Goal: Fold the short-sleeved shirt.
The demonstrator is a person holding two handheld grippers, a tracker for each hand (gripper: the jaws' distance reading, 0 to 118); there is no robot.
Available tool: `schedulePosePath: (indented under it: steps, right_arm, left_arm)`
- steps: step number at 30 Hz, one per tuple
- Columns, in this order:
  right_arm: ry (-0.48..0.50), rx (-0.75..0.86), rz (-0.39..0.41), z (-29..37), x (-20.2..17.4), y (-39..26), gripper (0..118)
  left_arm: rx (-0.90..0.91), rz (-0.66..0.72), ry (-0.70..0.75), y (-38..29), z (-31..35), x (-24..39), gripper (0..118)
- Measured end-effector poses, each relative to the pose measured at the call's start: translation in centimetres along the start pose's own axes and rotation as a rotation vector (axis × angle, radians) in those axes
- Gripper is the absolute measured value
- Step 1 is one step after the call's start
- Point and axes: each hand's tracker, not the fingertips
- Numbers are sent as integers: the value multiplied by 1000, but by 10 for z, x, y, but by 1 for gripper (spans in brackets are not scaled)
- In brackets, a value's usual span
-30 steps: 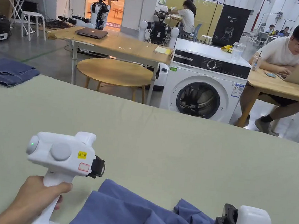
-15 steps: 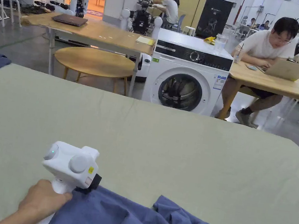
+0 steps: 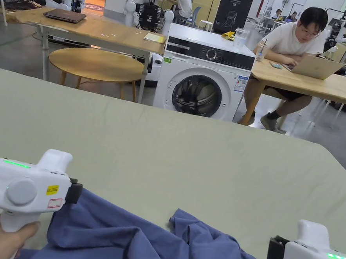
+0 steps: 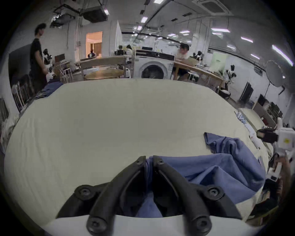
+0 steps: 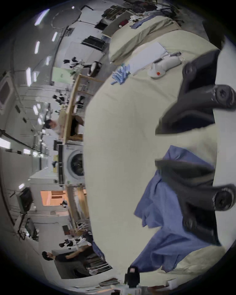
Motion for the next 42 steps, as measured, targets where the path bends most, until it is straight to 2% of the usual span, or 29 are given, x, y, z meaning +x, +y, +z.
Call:
schedulePosePath:
  steps: [8,9,10,11,13,15,21,25,30,34,37,42]
  right_arm:
    - [53,-316,14,-84,-7,-26,65]
    - [73,-328,1,-88,-9,-31,63]
    - [38,-264,11,-79,-11,-33,61]
    - [47,-232,20,-74,-13,-32,51]
    - [126,-230,16,-71,-14,-31,3]
    - [89,-222,19,-63,-15,-31,2]
    - [101,21,17,-9,-14,4,2]
    - [79,191,73,38,-24,41,2]
    - [69,326,80,78,-31,92,2]
    - [35,387,111,99,-38,135,2]
    - [8,435,99,114,-39,166,2]
    - [-18,498,81,136,-34,210,2]
  left_arm:
    - [-4,30,27,-23,38,-14,2]
    - [-2,33,30,-26,40,-15,2]
    - [-4,38,30,-27,42,-16,2]
    - [-6,41,29,-28,44,-17,2]
    - [-3,45,30,-29,47,-18,2]
    - [0,42,36,-28,50,-19,2]
    - [55,46,51,-8,72,-27,2]
    - [120,33,86,18,97,-37,2]
    - [200,20,151,57,136,-54,2]
    - [247,30,215,91,163,-78,2]
    - [285,91,252,118,180,-103,2]
    - [321,99,331,153,207,-134,2]
